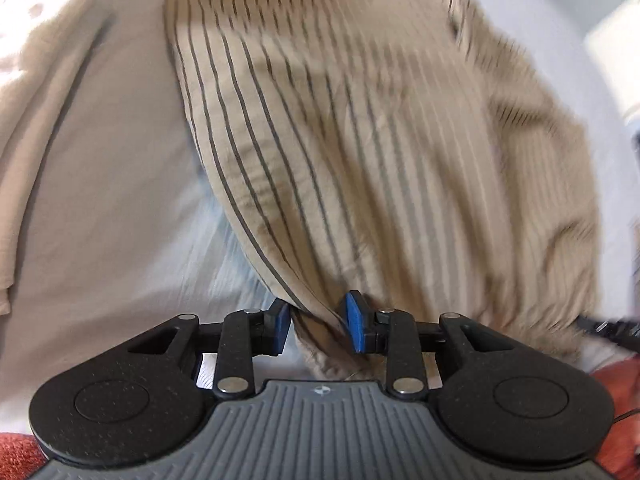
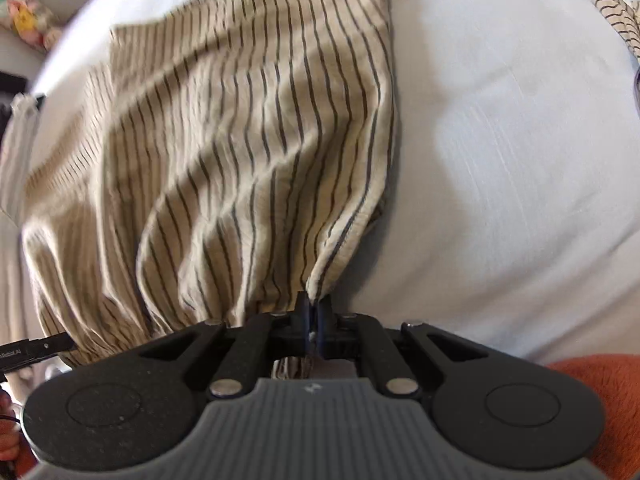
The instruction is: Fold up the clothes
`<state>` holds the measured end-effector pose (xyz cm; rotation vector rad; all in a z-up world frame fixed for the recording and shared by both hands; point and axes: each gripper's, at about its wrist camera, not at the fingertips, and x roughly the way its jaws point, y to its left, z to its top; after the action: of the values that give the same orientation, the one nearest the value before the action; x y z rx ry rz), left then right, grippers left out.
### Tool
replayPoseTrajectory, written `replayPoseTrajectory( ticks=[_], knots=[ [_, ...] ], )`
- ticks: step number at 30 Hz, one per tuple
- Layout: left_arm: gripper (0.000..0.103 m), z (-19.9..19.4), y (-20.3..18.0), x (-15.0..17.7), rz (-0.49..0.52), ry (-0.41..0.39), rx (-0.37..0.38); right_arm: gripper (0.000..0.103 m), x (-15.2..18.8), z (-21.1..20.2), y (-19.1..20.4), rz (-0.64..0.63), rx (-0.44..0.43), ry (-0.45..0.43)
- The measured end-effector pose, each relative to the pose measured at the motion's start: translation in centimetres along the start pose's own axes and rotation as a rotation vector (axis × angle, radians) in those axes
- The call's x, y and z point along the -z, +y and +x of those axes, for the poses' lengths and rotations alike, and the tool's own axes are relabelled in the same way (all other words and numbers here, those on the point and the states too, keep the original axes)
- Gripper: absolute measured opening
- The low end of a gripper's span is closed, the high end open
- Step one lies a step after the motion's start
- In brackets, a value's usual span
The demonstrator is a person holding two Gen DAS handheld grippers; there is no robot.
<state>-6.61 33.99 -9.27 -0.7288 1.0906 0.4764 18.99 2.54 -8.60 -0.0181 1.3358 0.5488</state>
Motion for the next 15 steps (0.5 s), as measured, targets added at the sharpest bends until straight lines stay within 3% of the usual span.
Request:
replayPoseTrajectory(
  ticks=[4, 6, 11, 15],
  knots=[
    [0.034, -1.3, -0.8, 0.1, 0.03, -0.109, 0.056, 0.004, 0.0, -1.0, 0.4, -0.013, -0.052, -0.074],
    [0.034, -1.5, -1.1, -0.2, 0.043, -0.119, 0.067, 0.004, 0.1, -1.4, 0.7, -0.019, -0.079, -0.111],
    [0.034, -0.9, -0.7, -0.2, 0.025, -0.01, 0.074, 0.004, 0.1, -1.8, 1.2, -0.023, -0.104, -0.165],
    [0.034, -1.2, -1.1, 0.4, 0.092, 0.053, 0.079, 0.004, -0.1, -1.7, 1.0, -0.012, -0.1, -0.164]
  ],
)
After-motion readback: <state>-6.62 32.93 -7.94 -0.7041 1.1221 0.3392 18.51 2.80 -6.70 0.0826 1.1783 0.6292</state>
